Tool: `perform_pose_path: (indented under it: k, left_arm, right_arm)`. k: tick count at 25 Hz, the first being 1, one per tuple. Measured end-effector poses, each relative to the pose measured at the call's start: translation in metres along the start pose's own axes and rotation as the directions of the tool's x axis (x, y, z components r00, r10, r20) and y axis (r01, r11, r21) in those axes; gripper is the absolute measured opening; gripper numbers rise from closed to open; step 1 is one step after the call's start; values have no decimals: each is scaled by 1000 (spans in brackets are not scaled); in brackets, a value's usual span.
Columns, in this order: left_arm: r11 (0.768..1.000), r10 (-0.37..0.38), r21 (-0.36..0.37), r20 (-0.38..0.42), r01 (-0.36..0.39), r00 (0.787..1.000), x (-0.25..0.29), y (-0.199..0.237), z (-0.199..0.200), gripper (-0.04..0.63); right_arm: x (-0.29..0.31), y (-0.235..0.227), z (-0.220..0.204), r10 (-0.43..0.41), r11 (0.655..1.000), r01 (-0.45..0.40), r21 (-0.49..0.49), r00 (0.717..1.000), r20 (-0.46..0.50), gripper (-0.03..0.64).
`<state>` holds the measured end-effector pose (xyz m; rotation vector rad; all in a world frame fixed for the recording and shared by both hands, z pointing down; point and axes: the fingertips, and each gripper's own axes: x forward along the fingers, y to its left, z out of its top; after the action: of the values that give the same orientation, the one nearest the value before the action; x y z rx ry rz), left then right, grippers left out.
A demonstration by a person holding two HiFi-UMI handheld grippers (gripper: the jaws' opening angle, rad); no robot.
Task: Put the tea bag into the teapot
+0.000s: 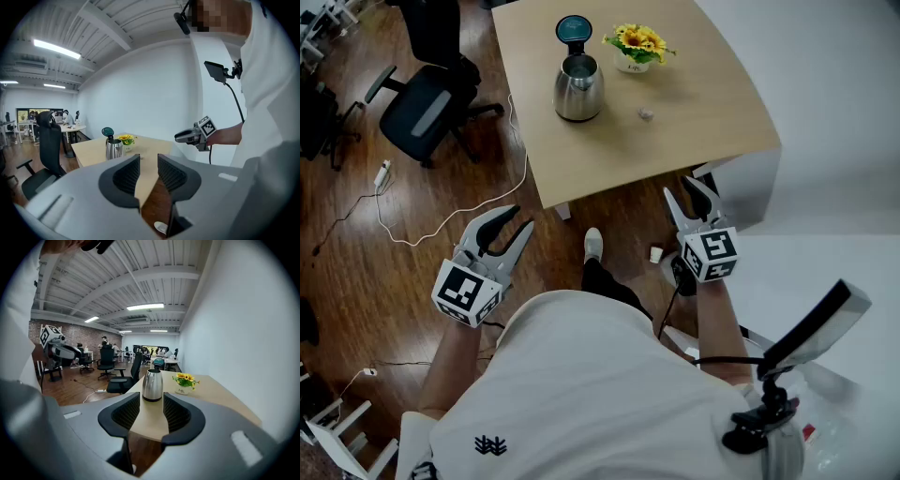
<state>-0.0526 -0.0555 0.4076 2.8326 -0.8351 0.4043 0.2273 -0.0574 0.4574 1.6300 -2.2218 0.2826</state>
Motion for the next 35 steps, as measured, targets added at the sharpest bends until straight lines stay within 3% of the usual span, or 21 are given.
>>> perform_pose_path:
  k: [6, 13, 35]
  left_arm:
    - [999, 44, 12, -10, -44, 999, 76, 22, 35, 94]
    - [997, 77, -6, -52, -78, 996, 112, 32, 41, 94]
    - [978, 207, -10, -62, -208, 976, 96, 113, 49, 94]
  right_arm:
    - [75, -77, -10, 50, 998, -51, -26, 997, -51, 153]
    - [152, -130, -43, 79, 995, -87, -58, 987, -139, 153]
    - [304, -162, -131, 57, 993, -92, -69, 918, -392, 143]
